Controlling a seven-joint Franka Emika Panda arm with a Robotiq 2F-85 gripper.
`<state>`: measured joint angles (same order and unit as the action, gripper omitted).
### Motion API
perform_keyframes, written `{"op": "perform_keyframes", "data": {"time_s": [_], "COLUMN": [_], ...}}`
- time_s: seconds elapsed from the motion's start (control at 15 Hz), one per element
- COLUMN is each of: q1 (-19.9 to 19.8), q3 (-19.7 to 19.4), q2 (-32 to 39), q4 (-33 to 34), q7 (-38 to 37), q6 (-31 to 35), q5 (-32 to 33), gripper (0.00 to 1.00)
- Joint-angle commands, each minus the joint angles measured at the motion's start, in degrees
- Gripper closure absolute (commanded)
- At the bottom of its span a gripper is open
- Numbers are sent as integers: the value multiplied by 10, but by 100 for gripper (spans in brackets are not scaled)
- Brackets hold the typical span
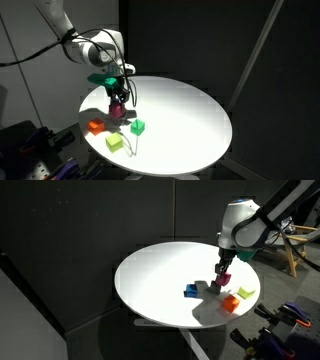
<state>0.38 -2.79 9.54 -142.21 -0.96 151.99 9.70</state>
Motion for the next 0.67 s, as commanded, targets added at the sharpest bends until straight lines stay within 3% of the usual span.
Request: {"op": "perform_keyframes", "data": {"time_s": [0.0,0.6], "q1": [-2,-2], "q3": [3,1], "q2": [14,34], "q4": [26,42], "q7": [42,73], "q6": [-23,-20], "q5": [16,35], "gripper": [69,69]}}
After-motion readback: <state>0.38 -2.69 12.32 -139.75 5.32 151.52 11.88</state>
